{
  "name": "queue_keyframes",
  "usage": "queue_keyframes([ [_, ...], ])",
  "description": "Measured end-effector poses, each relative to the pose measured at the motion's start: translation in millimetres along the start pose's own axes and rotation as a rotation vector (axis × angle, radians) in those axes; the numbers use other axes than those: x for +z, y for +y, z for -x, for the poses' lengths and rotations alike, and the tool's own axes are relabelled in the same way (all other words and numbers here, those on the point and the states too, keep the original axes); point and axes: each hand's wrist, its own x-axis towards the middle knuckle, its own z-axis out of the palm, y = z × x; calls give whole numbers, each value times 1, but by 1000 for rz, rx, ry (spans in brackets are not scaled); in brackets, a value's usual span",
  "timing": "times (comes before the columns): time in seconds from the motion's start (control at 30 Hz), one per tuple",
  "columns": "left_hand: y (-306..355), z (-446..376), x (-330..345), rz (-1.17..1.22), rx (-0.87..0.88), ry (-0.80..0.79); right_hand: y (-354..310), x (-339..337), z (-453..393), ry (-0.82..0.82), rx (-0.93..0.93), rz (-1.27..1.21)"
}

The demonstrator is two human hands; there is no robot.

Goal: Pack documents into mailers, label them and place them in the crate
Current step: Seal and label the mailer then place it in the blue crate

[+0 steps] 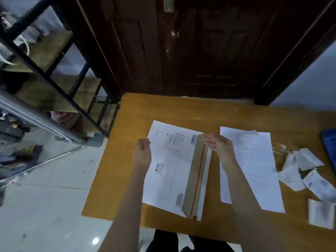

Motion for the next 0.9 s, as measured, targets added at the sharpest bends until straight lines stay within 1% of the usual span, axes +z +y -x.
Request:
queue_keyframes([
  [0.1, -22, -14, -2, -238, 17, 37, 16, 3, 5, 96, 58, 14],
  [0.17, -32, -18, -3, -431, -15, 35, 27, 5, 8, 189, 72, 158],
  [0.23, -36, -18, -3, -630, -94, -9, 37, 6, 12, 234, 95, 341],
  [0.33, -41, -12, 2, -788, -170, -83, 60, 5, 13, 190, 227, 542],
  [0.4, -47, -8, 6, -849, -171, -99, 78, 3, 11, 145, 289, 560],
  [0.53, -55, -5, 8, -891, -157, -80, 85, 9, 22, 115, 315, 548],
  [0.6, -54, -5, 8, -869, -184, -92, 85, 10, 22, 107, 325, 478],
  [0.7, -51, -9, 9, -835, -241, -117, 80, 6, 18, 165, 413, 336],
  [0.8, -45, -10, 14, -847, -269, -109, 79, 2, 12, 147, 442, 264],
  [0.83, -41, -9, 17, -858, -231, -90, 80, 1, 10, 148, 450, 221],
  [0.9, -31, -6, 29, -784, -61, -54, 79, 2, 9, 132, 463, 113],
])
